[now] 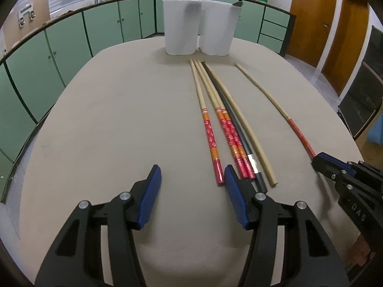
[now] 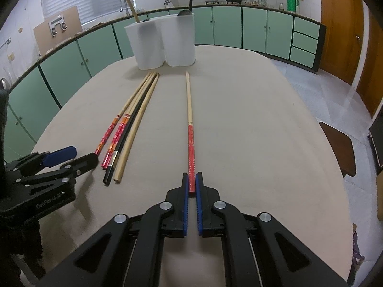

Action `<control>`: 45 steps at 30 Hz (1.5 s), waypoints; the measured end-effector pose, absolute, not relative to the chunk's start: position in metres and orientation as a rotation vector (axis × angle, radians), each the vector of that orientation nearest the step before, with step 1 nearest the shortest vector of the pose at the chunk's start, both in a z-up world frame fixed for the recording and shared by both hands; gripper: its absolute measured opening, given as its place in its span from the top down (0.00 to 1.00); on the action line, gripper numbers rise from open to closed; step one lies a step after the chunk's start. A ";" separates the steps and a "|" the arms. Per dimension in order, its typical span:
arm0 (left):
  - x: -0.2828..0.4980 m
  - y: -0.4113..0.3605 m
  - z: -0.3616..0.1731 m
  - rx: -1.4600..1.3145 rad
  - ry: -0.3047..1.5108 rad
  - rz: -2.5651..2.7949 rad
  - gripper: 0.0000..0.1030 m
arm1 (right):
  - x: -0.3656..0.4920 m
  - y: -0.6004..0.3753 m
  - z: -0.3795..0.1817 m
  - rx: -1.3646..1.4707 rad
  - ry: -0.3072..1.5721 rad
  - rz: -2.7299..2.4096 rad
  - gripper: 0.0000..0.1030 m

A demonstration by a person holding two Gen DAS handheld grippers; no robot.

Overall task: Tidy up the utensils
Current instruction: 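Grasp a red-and-wood chopstick at its end with the right tool, then close the left tool on a red-patterned chopstick end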

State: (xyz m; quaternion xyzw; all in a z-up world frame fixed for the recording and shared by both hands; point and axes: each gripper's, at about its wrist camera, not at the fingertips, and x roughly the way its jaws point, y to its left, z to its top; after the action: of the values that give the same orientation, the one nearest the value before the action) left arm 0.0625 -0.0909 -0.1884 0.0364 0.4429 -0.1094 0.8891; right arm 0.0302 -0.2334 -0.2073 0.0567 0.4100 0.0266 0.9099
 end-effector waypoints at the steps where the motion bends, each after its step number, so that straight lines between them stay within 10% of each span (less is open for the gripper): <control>1: 0.062 -0.088 -0.189 0.073 0.920 -0.225 0.47 | 0.030 -0.234 -0.207 0.121 0.845 0.060 0.94; 21: 0.060 -0.082 -0.189 0.068 0.911 -0.229 0.50 | 0.026 -0.229 -0.208 0.086 0.847 0.110 0.88; 31: 0.061 -0.099 -0.190 0.097 0.903 -0.279 0.94 | 0.029 -0.220 -0.208 0.022 0.847 0.088 0.94; 45: 0.049 -0.088 -0.132 0.117 0.763 -0.284 0.94 | 0.023 -0.233 -0.153 0.021 0.737 0.112 0.94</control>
State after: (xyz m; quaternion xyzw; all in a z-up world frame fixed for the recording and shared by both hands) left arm 0.0487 -0.0880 -0.1318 0.0569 0.3708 -0.1379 0.9167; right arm 0.0226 -0.2327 -0.1529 0.0103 0.3601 0.0549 0.9312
